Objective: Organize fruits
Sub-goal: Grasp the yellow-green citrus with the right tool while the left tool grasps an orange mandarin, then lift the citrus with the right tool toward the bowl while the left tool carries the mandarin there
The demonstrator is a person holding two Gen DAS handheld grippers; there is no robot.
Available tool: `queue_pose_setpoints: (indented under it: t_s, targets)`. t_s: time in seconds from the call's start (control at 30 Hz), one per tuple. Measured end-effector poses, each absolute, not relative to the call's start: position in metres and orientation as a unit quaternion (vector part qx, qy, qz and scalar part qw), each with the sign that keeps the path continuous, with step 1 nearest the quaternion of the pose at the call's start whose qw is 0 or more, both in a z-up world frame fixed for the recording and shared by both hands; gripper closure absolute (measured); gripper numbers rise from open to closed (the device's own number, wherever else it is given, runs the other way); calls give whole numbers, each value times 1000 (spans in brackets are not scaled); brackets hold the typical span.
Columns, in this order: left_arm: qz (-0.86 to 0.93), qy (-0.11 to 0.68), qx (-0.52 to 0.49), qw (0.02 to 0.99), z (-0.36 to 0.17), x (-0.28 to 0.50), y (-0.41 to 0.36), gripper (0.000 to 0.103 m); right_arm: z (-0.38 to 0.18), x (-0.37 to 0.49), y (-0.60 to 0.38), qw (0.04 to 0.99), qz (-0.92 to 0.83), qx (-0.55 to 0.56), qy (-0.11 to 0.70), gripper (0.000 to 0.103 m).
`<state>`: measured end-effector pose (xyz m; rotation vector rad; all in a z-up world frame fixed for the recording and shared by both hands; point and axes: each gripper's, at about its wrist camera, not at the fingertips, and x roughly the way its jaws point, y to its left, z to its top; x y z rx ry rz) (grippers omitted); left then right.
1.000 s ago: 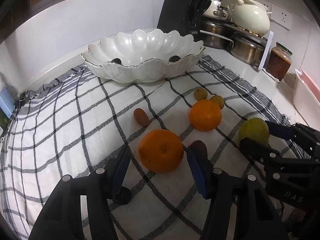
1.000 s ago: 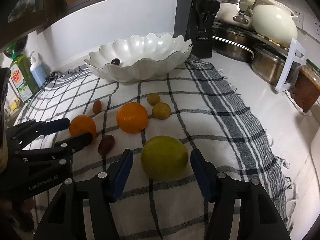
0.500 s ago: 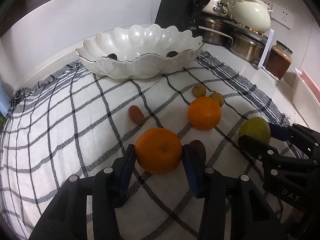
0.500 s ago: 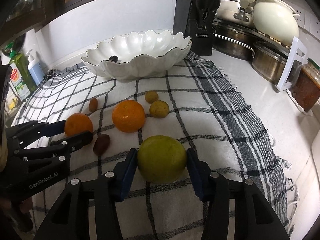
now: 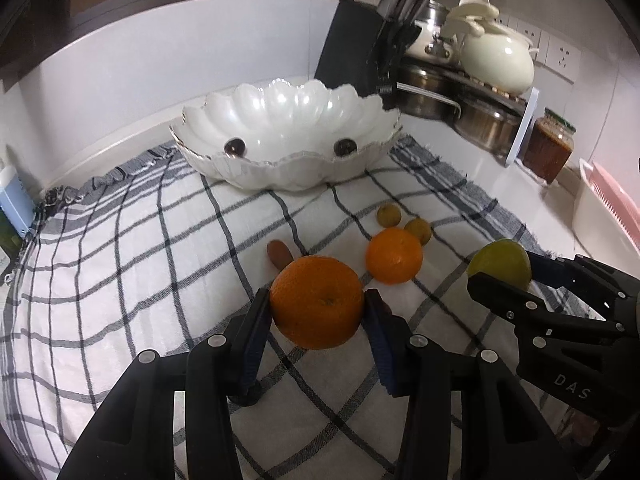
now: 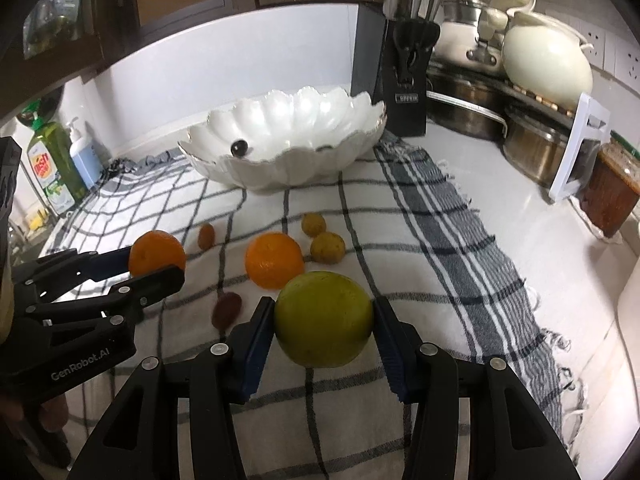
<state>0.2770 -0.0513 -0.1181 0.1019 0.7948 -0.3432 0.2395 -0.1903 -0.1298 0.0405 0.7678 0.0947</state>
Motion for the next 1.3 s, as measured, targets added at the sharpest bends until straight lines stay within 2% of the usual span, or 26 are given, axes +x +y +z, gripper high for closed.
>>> queue_pose_setpoints:
  t_s: [0.7,1.3]
  targets:
    - [-163,316,20,934,-61,271,-38,57,-62,238,-186,960,60,2,272,53]
    - [-156,230,28,960,-9,295,-44,57,-32,278,-188,973,67,3,221,53]
